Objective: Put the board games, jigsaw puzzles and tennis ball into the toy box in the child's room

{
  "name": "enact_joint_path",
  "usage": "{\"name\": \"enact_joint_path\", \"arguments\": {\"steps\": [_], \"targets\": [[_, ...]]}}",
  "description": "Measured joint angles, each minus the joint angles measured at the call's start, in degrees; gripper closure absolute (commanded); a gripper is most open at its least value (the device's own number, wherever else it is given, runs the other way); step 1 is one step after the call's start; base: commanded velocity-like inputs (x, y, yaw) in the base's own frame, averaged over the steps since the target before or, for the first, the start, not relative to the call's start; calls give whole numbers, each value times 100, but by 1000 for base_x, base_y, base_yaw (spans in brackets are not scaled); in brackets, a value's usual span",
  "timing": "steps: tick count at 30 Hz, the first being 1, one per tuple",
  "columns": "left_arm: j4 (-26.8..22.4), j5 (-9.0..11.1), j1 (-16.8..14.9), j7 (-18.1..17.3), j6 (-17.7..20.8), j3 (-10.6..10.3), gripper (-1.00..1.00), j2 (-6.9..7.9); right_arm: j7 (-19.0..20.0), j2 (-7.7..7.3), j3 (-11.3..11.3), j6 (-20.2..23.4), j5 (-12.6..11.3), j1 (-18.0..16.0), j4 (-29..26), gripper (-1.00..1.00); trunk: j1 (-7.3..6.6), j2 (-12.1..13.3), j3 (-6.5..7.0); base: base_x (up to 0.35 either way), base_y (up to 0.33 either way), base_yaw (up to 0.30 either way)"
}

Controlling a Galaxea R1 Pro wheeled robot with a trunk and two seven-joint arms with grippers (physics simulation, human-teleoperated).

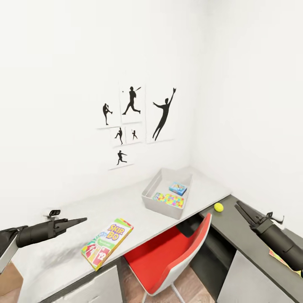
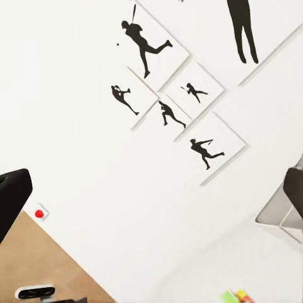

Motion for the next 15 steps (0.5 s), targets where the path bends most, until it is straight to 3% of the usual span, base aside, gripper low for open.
{"name": "enact_joint_path", "arguments": {"steps": [15], "targets": [[1, -1, 1, 0, -14, 4, -100, 0, -190, 8, 33, 24, 2, 0, -8, -100, -2, -1, -4, -46, 10, 285]]}}
